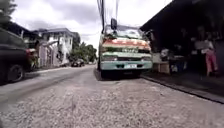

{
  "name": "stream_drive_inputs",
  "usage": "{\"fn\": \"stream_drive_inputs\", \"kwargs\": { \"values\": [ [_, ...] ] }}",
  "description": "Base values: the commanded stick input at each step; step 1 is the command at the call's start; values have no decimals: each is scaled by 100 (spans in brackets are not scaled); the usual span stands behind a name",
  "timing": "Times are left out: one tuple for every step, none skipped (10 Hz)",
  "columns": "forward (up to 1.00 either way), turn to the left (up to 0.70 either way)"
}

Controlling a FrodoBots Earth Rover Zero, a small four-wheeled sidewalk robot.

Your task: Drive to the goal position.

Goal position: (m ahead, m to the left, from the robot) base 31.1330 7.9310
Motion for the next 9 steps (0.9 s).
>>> {"fn": "stream_drive_inputs", "kwargs": {
  "values": [
    [100, 27],
    [100, 27],
    [100, 27],
    [100, 27],
    [100, 27],
    [100, 27],
    [100, 27],
    [100, 27],
    [100, 27]
  ]
}}
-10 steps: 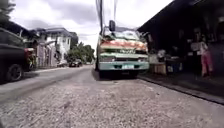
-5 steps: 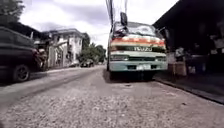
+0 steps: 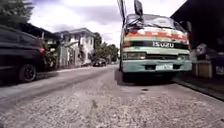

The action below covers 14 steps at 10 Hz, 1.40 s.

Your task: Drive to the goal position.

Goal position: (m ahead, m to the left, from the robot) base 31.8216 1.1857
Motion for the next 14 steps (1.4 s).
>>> {"fn": "stream_drive_inputs", "kwargs": {
  "values": [
    [100, 27],
    [100, 27],
    [100, 27],
    [100, 27],
    [100, 27],
    [100, 27],
    [100, 27],
    [100, 27],
    [100, 27],
    [100, 27],
    [100, 17],
    [100, 0],
    [100, 0],
    [100, -10]
  ]
}}
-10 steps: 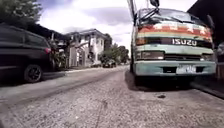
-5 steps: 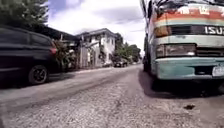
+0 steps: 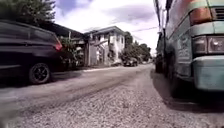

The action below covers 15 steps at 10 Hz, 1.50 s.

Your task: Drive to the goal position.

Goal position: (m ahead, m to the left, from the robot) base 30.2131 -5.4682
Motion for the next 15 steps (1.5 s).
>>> {"fn": "stream_drive_inputs", "kwargs": {
  "values": [
    [100, -27],
    [100, -27],
    [100, -27],
    [100, -27],
    [100, -27],
    [100, -27],
    [100, -27],
    [100, -27],
    [100, -27],
    [100, -27],
    [100, -20],
    [100, -3],
    [100, 0],
    [100, 0],
    [100, 0]
  ]
}}
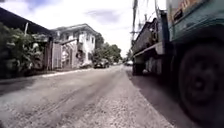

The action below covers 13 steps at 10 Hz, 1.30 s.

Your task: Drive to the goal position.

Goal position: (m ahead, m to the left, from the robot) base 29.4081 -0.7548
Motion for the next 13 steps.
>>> {"fn": "stream_drive_inputs", "kwargs": {
  "values": [
    [100, 0],
    [100, 0],
    [100, 0],
    [100, 0],
    [100, 0],
    [100, 0],
    [100, 0],
    [100, 0],
    [100, 0],
    [100, 0],
    [100, 0],
    [100, 0],
    [100, -16]
  ]
}}
